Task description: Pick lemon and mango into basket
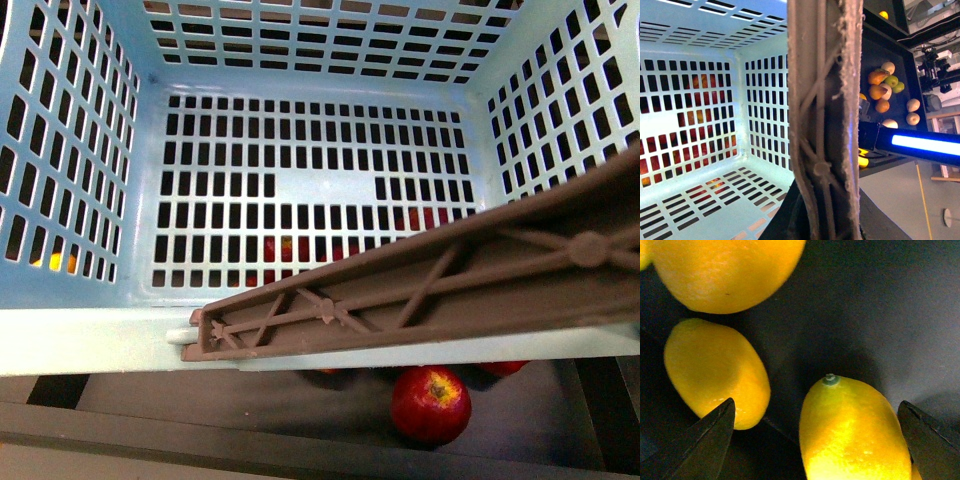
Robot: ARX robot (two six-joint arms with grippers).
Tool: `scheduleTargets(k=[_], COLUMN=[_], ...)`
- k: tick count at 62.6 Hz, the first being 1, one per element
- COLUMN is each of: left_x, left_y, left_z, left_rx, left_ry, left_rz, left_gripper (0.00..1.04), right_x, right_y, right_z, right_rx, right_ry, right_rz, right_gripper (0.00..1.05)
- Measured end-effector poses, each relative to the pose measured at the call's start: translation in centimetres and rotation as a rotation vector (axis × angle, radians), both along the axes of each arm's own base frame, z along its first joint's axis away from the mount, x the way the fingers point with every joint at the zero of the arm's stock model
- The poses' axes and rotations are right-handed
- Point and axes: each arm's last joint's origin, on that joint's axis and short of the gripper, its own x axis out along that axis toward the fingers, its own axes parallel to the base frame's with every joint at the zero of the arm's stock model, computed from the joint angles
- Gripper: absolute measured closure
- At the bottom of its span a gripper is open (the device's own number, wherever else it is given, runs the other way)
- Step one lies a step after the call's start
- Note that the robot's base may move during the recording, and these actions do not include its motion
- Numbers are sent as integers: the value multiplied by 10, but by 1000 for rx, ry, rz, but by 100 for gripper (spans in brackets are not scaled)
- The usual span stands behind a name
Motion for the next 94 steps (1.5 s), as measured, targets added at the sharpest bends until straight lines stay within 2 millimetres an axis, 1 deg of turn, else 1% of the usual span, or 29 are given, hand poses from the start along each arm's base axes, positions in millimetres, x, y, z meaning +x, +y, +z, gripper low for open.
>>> scheduleTargets(k=[15,30,51,69,74,78,81,82,86,94], left_x=[0,0,0,0,0,0,0,0,0,0], left_y=[0,0,0,0,0,0,0,0,0,0], left_z=[0,0,0,0,0,0,0,0,0,0], left_rx=[0,0,0,0,0,0,0,0,0,0], left_ry=[0,0,0,0,0,0,0,0,0,0], left_rz=[1,-1,0,0,0,0,0,0,0,-1], left_gripper=[99,99,99,99,99,99,99,99,99,99], right_x=[-9,-21,-14,-14,-13,-14,-14,-14,-14,-16], right_y=[-5,-1,19,23,22,22,21,21,19,15], right_z=[-5,-7,-6,-15,-18,-21,-23,-23,-24,-23], right_rx=[-2,9,14,24,28,33,35,37,39,44], right_ry=[27,50,50,71,80,87,90,89,89,81], right_rz=[-25,-13,63,67,63,61,56,53,46,35], right_gripper=[9,9,9,9,19,29,34,38,43,47])
